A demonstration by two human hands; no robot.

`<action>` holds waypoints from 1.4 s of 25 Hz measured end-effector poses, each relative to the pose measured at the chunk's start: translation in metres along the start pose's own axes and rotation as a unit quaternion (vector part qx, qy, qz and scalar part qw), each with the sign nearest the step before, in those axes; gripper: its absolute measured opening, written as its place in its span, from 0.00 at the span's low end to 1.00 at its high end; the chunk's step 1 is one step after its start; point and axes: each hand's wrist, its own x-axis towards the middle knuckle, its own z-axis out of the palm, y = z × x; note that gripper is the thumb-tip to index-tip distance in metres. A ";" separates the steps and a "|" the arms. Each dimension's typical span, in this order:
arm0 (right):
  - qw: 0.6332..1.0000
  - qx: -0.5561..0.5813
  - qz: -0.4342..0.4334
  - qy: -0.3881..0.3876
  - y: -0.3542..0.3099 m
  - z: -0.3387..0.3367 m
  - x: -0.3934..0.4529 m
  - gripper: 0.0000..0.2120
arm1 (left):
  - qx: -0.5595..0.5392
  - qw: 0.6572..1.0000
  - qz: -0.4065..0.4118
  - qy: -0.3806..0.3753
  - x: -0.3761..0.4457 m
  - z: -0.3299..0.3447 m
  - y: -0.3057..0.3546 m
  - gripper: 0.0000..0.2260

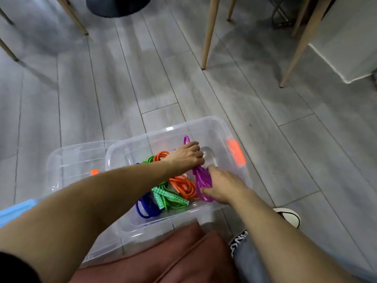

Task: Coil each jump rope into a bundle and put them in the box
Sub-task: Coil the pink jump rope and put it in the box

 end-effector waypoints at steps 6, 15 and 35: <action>0.930 -0.196 -0.077 0.301 0.041 -0.040 0.014 0.33 | -0.012 0.964 -0.098 -0.247 -0.004 0.052 0.016 0.29; 0.977 -0.157 0.022 0.141 0.055 0.003 0.008 0.42 | -0.174 0.937 -0.213 -0.216 0.014 0.060 0.083 0.29; 0.969 -0.155 0.026 0.191 0.043 -0.028 -0.008 0.36 | -0.127 0.941 -0.235 -0.208 0.001 0.037 0.094 0.21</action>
